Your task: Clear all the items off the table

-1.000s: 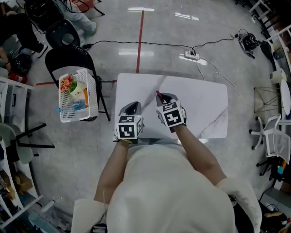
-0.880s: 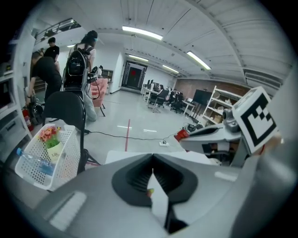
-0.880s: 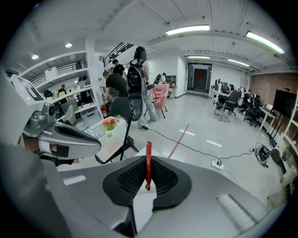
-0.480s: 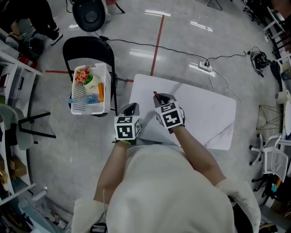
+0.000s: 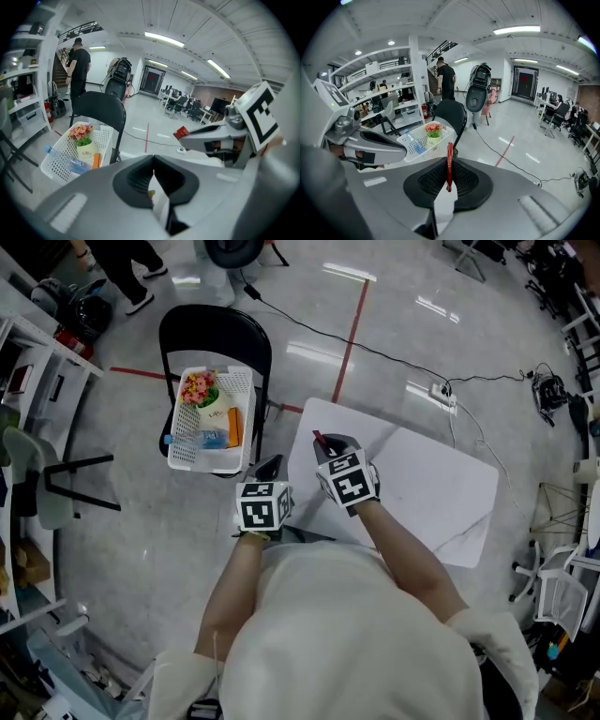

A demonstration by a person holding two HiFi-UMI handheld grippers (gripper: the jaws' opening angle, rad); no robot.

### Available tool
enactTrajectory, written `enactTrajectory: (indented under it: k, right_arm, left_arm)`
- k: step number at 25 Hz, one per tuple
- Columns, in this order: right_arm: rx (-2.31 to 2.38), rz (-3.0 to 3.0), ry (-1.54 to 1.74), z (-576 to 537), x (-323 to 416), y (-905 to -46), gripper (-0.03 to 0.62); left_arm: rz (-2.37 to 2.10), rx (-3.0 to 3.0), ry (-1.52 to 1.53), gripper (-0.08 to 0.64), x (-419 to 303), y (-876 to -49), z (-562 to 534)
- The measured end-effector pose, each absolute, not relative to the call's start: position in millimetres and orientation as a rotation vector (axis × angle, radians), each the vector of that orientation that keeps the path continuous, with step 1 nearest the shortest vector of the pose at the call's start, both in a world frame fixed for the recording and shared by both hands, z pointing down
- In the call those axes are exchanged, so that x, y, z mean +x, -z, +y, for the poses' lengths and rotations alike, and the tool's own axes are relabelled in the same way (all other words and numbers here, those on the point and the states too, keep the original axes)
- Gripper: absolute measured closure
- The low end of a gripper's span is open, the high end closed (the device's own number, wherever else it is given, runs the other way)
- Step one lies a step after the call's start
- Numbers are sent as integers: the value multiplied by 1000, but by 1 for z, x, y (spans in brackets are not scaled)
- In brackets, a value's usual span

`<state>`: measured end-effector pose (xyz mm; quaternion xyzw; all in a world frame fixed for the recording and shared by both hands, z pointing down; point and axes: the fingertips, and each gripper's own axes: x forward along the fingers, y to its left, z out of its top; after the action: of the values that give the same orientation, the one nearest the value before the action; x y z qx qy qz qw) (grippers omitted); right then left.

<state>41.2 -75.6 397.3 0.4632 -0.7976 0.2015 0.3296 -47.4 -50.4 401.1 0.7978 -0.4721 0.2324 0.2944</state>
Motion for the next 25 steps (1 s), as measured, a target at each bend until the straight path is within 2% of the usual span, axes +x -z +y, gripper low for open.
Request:
enactTrajectory:
  k: [25]
  right_arm:
    - [986,-2150,-511,-121,-125,-424,568]
  left_arm:
    - [-1373,1941,-585,551,-200,-428,-76]
